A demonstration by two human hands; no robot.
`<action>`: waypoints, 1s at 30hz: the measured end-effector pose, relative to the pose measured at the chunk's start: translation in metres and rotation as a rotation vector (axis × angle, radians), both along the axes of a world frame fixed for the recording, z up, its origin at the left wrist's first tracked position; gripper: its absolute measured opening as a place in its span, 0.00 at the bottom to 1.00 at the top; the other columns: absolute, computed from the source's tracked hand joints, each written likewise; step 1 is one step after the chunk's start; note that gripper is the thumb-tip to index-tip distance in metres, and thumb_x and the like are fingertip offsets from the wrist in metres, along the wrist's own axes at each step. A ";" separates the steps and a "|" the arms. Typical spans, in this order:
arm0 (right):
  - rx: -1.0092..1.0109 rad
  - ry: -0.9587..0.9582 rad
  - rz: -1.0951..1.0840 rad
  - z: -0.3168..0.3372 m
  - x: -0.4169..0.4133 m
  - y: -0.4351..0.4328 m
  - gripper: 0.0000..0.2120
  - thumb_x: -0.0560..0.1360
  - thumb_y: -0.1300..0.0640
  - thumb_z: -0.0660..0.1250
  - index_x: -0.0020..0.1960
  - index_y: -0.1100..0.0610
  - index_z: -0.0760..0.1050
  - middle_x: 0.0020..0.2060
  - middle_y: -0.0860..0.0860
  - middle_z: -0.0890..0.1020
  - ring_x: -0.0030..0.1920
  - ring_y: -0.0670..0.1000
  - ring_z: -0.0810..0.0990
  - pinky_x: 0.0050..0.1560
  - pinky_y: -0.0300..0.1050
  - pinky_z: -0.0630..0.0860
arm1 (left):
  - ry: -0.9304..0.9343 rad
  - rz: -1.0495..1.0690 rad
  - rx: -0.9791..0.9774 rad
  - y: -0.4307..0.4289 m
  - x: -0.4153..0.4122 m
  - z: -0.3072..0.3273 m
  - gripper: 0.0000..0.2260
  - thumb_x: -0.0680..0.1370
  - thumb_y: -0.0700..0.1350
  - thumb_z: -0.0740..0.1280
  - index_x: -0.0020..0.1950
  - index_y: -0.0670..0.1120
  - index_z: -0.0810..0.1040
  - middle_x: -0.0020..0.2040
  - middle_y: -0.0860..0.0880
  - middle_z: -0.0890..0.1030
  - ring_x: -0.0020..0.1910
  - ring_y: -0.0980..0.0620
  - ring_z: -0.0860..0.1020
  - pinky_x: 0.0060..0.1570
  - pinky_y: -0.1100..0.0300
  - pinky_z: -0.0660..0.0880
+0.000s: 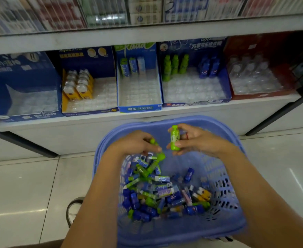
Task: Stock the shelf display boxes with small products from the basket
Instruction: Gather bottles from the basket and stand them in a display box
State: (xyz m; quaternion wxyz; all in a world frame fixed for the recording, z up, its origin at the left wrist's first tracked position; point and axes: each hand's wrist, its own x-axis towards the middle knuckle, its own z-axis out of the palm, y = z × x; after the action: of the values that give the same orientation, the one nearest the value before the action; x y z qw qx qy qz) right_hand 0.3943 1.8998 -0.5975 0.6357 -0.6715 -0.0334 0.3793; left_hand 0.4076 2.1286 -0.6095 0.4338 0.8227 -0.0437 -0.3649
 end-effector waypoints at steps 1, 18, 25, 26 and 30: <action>0.060 -0.027 -0.038 0.011 0.004 -0.002 0.21 0.74 0.65 0.66 0.66 0.59 0.68 0.52 0.62 0.82 0.51 0.62 0.82 0.53 0.48 0.81 | -0.044 0.041 -0.062 -0.003 0.003 0.010 0.11 0.71 0.47 0.74 0.48 0.40 0.82 0.37 0.48 0.80 0.36 0.54 0.77 0.41 0.60 0.75; -0.603 -0.878 -0.457 0.053 0.160 0.003 0.15 0.67 0.63 0.74 0.53 0.62 0.76 0.45 0.56 0.81 0.46 0.54 0.80 0.51 0.48 0.78 | -0.298 0.554 -0.543 -0.030 0.011 0.051 0.08 0.70 0.38 0.74 0.48 0.45 0.82 0.42 0.51 0.85 0.39 0.59 0.82 0.37 0.69 0.75; -0.754 -0.933 -0.244 0.051 0.174 0.008 0.18 0.67 0.62 0.75 0.55 0.61 0.76 0.49 0.59 0.82 0.51 0.57 0.80 0.54 0.53 0.77 | -0.256 0.603 -0.704 -0.032 0.016 0.050 0.05 0.76 0.44 0.68 0.50 0.50 0.82 0.43 0.52 0.85 0.46 0.55 0.83 0.43 0.67 0.78; -0.765 -0.939 -0.236 0.050 0.174 0.008 0.18 0.67 0.62 0.75 0.55 0.62 0.76 0.49 0.59 0.82 0.51 0.57 0.80 0.54 0.53 0.77 | -0.226 0.612 -0.743 -0.033 0.016 0.051 0.06 0.77 0.44 0.66 0.51 0.50 0.81 0.43 0.52 0.85 0.46 0.53 0.84 0.43 0.65 0.78; -0.771 -0.929 -0.261 0.049 0.169 0.011 0.19 0.68 0.62 0.74 0.57 0.63 0.75 0.51 0.61 0.82 0.52 0.59 0.80 0.55 0.54 0.77 | -0.165 0.622 -0.791 -0.038 0.014 0.053 0.07 0.80 0.47 0.62 0.55 0.51 0.77 0.44 0.48 0.85 0.43 0.48 0.84 0.37 0.61 0.80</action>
State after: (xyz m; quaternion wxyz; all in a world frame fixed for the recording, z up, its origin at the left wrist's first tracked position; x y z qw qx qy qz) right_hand 0.5634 1.9112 -0.5483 0.3075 -0.9465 -0.0848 -0.0490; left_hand 0.4213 2.0911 -0.5568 0.7952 0.5957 0.0346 -0.1080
